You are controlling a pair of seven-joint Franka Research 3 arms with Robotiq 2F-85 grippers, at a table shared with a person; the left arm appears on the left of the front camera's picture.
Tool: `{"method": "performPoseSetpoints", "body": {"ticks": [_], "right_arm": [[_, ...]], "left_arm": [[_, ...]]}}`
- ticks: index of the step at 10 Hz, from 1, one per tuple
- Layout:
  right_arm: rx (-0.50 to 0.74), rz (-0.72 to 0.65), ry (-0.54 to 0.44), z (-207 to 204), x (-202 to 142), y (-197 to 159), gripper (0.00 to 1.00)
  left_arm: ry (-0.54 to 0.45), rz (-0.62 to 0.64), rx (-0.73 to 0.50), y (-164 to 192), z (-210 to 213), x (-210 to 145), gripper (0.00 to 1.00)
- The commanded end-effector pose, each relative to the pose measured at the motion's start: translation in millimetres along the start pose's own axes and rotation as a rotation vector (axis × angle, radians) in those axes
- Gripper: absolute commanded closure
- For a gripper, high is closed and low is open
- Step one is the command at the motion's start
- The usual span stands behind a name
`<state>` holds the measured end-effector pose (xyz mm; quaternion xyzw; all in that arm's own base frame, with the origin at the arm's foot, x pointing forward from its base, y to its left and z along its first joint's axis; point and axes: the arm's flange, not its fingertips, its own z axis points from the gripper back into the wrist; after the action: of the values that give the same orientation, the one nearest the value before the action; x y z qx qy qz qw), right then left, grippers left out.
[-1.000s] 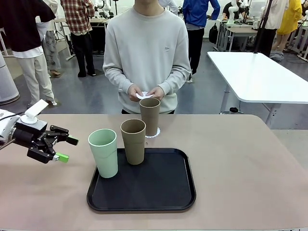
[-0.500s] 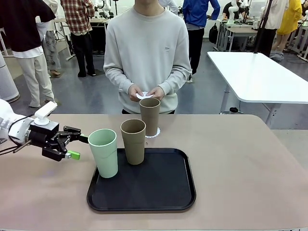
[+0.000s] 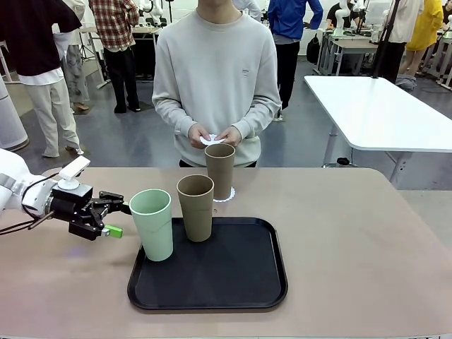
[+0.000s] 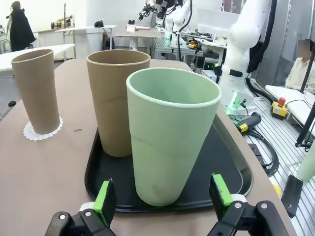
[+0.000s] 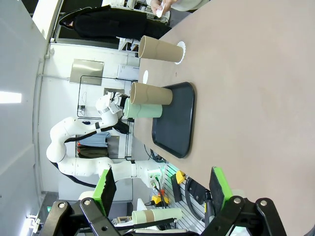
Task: Place coasters on the table and set cups on them.
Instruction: Take one Reusable plastic cup from the Flat Tray and place it on a coaster set by the human.
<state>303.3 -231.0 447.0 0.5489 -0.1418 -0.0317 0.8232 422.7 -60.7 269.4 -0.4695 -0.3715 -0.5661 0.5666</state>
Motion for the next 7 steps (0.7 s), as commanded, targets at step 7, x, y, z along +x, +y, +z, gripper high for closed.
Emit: {"method": "performPoseSetpoints", "body": {"ticks": [7], "right_arm": [[-0.001,-0.002,0.008,1.0,-1.5,0.0,0.00]], "left_arm": [[-0.015,-0.074,-0.028,2.3,-36.7,4.9,0.00]]}}
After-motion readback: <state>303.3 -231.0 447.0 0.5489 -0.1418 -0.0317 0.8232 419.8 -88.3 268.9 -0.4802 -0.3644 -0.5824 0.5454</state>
